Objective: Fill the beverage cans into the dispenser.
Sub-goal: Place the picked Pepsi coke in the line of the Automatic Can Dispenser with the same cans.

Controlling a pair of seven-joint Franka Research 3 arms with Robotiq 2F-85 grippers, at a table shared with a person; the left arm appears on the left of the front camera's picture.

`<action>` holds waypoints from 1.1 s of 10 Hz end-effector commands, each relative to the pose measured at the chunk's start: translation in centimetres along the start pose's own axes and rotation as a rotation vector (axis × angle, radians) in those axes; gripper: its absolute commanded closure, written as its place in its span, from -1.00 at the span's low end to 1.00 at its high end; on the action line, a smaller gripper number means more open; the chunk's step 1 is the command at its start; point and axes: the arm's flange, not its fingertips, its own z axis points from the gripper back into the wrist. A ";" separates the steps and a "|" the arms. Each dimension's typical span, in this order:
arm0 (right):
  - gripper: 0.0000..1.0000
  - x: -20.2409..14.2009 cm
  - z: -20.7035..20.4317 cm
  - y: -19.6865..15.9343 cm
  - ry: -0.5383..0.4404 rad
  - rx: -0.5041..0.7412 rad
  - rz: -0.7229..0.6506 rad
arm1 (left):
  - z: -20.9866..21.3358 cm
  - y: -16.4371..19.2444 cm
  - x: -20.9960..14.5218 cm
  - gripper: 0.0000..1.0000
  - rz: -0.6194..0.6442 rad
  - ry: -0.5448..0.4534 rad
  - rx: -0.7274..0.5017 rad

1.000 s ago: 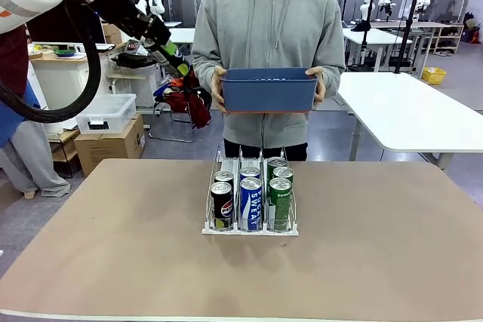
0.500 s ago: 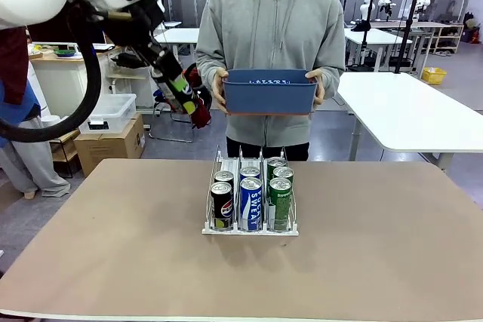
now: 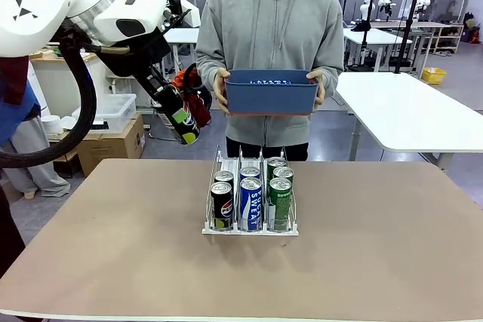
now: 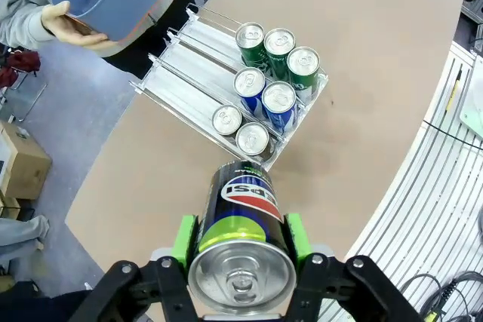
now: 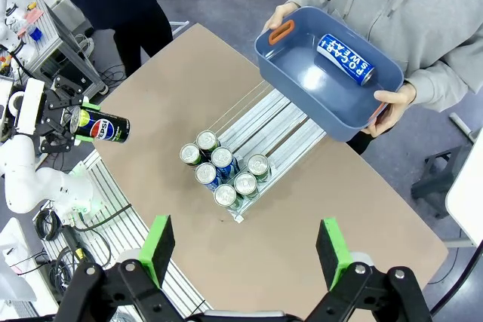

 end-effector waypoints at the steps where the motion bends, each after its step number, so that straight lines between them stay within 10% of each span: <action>1: -1.00 -0.3 0.1 0.0 0.005 0.005 -0.005 | 0.2 0.7 0.4 -0.15 0.009 -0.015 0.014; 11: -1.00 -0.3 0.1 0.0 0.005 0.005 -0.005 | -6.1 -5.3 -0.4 -0.15 0.220 0.007 0.119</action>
